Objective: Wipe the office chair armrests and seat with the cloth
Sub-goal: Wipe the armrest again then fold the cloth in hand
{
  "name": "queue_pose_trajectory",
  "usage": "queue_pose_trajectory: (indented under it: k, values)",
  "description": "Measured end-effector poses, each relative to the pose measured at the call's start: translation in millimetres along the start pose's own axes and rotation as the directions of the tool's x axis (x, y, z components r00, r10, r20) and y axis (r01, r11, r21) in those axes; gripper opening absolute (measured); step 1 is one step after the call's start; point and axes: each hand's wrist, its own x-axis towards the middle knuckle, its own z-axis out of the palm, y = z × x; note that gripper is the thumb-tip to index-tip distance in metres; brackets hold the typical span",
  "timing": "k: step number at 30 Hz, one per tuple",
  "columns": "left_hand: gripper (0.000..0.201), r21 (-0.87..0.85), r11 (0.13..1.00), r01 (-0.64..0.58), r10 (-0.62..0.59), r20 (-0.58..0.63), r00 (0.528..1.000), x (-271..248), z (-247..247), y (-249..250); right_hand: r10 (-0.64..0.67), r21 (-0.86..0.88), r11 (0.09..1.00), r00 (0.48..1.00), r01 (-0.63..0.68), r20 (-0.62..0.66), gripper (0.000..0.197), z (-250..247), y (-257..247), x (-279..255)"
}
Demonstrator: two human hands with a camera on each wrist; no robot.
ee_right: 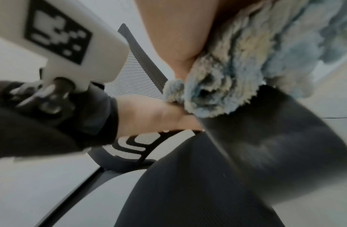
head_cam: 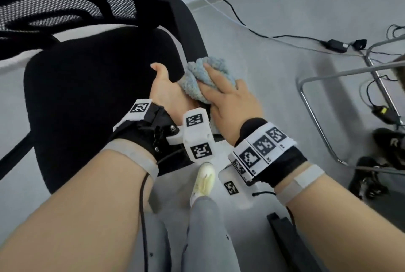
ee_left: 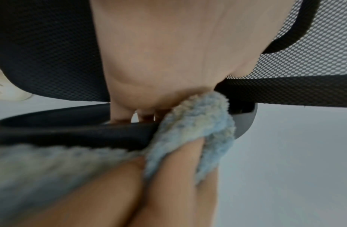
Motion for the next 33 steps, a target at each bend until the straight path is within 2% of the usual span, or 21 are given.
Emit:
queue_pose_trajectory:
  k: [1,3,4,7,9,11,13,15,16,17,18,19,20,21,22,23,26,27,28,31,33]
  values:
    - [0.091,0.0,1.0,0.009,-0.009,0.026,1.0,0,-1,0,0.016,-0.001,1.0,1.0,-0.016,-0.015,0.054,5,0,-10]
    - [0.09,0.132,0.99,-0.051,0.069,-0.132,0.989,3,-3,0,0.061,-0.011,0.998,0.998,-0.061,-0.032,0.053,17,-1,-29]
    - [0.089,0.185,0.98,-0.069,0.094,-0.134,0.986,2,-2,1,0.089,-0.007,0.996,0.995,-0.089,-0.036,0.053,25,-2,-39]
    - [0.089,0.222,0.973,-0.059,0.066,-0.024,0.998,0,0,5,0.145,0.016,0.989,0.982,-0.144,-0.119,0.055,46,-6,-62]
    - [0.085,0.304,0.948,-0.093,0.115,-0.054,0.992,-7,0,7,0.15,0.026,0.989,0.968,-0.148,-0.199,0.06,59,-11,-74]
    - [0.079,0.368,0.916,-0.16,0.2,-0.073,0.977,-11,-2,5,0.202,0.028,0.979,0.961,-0.2,-0.188,0.064,70,-16,-81]
    - [0.072,0.419,0.883,-0.212,0.273,-0.091,0.958,-19,-11,2,0.253,0.085,0.966,0.953,-0.242,-0.166,0.061,80,-21,-90]
    - [0.065,0.456,0.868,-0.197,0.269,-0.097,0.958,-30,-22,-4,0.305,0.263,0.933,0.93,-0.247,-0.208,0.054,88,-28,-97]
    - [0.062,0.475,0.864,-0.169,0.251,-0.115,0.961,-37,-29,-8,0.369,0.443,0.862,0.904,-0.246,-0.217,0.051,90,-33,-99]
    - [0.059,0.49,0.861,-0.137,0.237,-0.148,0.96,-44,-36,-14,0.458,0.655,0.723,0.864,-0.222,-0.212,0.05,89,-41,-102]
    - [0.057,0.496,0.862,-0.101,0.216,-0.179,0.96,-50,-43,-21,0.552,0.846,0.51,0.814,-0.156,-0.183,0.047,85,-51,-104]
    - [0.057,0.501,0.863,-0.065,0.184,-0.193,0.964,-56,-52,-28,0.623,0.962,0.265,0.772,-0.058,-0.126,0.041,80,-59,-107]
    - [0.056,0.518,0.855,-0.017,0.138,-0.196,0.971,-63,-59,-36,0.659,0.999,0.034,0.751,0.031,-0.046,0.032,74,-68,-109]
    - [0.052,0.54,0.84,0.046,0.072,-0.195,0.978,-70,-64,-42,0.67,0.982,-0.158,0.742,0.099,0.032,0.025,68,-78,-110]
    - [0.048,0.555,0.823,0.116,-0.013,-0.186,0.982,-79,-67,-47,0.663,0.94,-0.306,0.742,0.151,0.097,0.021,62,-87,-112]
    - [0.049,0.562,0.807,0.182,-0.105,-0.167,0.98,-88,-66,-50,0.657,0.897,-0.403,0.739,0.18,0.147,0.02,56,-95,-115]
    - [0.072,0.525,0.798,0.295,-0.349,0.003,0.937,-119,-52,-53,0.671,0.861,-0.476,0.708,0.182,0.221,0.024,43,-115,-129]
    - [0.073,0.533,0.789,0.306,-0.387,0.044,0.921,-129,-44,-54,0.674,0.853,-0.483,0.706,0.198,0.217,0.032,39,-121,-137]
    - [0.07,0.558,0.77,0.309,-0.408,0.059,0.911,-139,-34,-56,0.651,0.827,-0.517,0.728,0.22,0.213,0.039,35,-128,-146]
    - [0.058,0.64,0.689,0.339,-0.468,0.036,0.883,-165,-6,-63,0.557,0.691,-0.653,0.815,0.31,0.161,0.043,22,-151,-178]
    - [0.047,0.74,0.574,0.35,-0.444,-0.078,0.893,-174,11,-74,0.568,0.669,-0.661,0.808,0.339,0.153,0.061,16,-162,-204]
